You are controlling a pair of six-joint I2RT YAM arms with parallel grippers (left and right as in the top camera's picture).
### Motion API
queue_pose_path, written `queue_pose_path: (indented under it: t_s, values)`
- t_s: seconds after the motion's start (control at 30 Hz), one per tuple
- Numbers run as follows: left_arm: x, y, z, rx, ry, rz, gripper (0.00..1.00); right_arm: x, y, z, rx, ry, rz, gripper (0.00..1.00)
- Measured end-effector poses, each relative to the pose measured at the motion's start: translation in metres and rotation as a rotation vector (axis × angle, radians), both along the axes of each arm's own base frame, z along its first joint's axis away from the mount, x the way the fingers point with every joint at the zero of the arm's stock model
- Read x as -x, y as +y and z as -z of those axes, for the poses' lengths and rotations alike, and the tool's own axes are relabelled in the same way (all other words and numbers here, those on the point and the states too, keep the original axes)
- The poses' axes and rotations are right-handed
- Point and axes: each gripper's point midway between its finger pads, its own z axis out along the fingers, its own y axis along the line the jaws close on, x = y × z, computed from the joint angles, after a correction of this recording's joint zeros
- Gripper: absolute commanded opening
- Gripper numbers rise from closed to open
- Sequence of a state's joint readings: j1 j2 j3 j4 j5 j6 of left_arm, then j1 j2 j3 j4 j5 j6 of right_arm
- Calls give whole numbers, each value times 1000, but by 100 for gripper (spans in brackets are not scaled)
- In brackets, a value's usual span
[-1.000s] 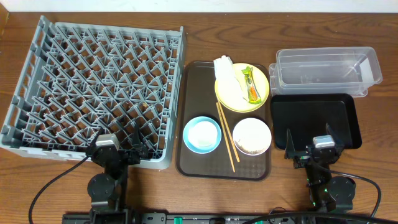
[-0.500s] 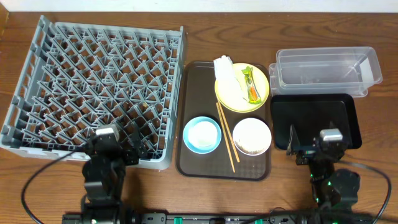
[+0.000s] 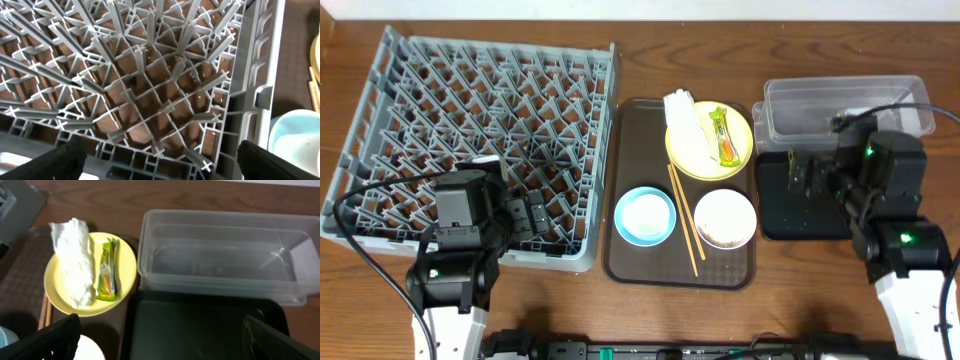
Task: Sort waste into correct bins and load items into the dishwasher
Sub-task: 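Reach right gripper to yellow plate and grasp the white tissue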
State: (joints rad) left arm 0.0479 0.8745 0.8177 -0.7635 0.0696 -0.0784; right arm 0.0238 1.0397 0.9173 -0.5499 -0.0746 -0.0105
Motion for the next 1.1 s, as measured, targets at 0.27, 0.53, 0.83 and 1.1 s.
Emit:
queue_pose_path:
  t_s: [0.27,0.53,0.83,1.1]
  values:
    - [1,0,1,2,8,1,99,-4,22,-2,-58,-11,-93,92]
    - [-2,0,-1,1,-7,2,99,-32,102,-6,-43,115,-298,90]
    - [-2,0,-1,1,-8,1,99,-79,163,56,7,281,-389,77]
    - [-2,0,-1,1,-8,1,99,-90,182,163,73,453,-375,71]
